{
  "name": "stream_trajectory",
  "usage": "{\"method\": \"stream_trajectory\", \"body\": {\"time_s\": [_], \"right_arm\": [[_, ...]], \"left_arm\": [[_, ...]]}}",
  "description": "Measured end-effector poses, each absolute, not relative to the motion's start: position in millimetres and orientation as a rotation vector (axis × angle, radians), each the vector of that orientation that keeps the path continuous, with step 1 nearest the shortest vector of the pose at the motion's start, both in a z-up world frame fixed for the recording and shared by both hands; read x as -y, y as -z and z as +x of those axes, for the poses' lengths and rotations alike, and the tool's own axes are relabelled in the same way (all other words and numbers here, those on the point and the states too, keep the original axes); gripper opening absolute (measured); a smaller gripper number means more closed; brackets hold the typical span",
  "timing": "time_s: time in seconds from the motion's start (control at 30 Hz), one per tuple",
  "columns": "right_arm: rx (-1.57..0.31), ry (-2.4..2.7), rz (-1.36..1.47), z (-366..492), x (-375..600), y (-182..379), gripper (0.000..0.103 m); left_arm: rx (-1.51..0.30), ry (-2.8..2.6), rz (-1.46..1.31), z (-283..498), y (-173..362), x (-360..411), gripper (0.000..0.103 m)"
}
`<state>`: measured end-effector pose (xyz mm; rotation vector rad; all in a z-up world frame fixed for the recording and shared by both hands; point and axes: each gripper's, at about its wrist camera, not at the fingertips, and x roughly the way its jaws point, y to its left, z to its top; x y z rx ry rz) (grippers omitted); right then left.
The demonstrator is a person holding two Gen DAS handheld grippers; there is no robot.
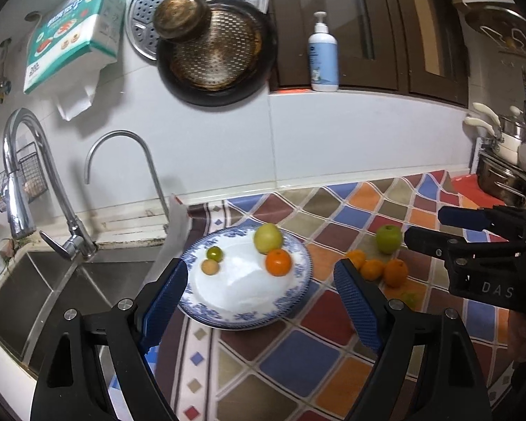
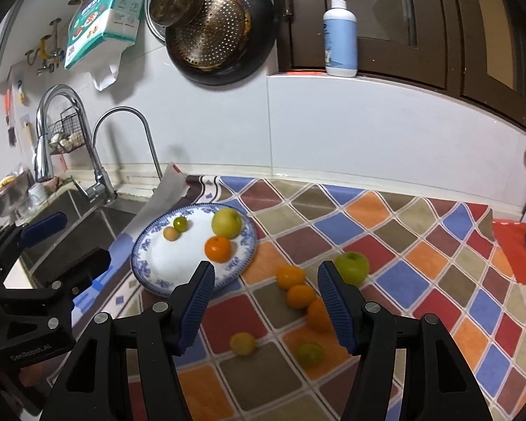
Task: Organize fruits
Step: 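Move both open grippers back toward the remaining fruit on the table, then grasp a small brown fruit with the left gripper while the right gripper grasps a small green fruit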
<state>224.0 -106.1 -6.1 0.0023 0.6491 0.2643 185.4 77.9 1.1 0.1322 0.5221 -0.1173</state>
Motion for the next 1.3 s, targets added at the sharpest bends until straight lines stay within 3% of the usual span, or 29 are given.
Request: {"method": "stream_trajectory", "body": {"time_s": [0.33,0.7,1.3], "right_arm": [[-0.661,-0.271,-0.048,208,136,15,0.062],[-0.790,-0.314,-0.115,208,138,61,0.062],[-0.947,-0.373,-0.073,245,142,112,0.042]], "left_arm": [[-0.536,0.155,0.192,176,15,-40,0.085],[-0.628,0.283,0.295,185,57,-18,0.083],[-0.847,0.476,0.248,233,113,5,0.047]]}}
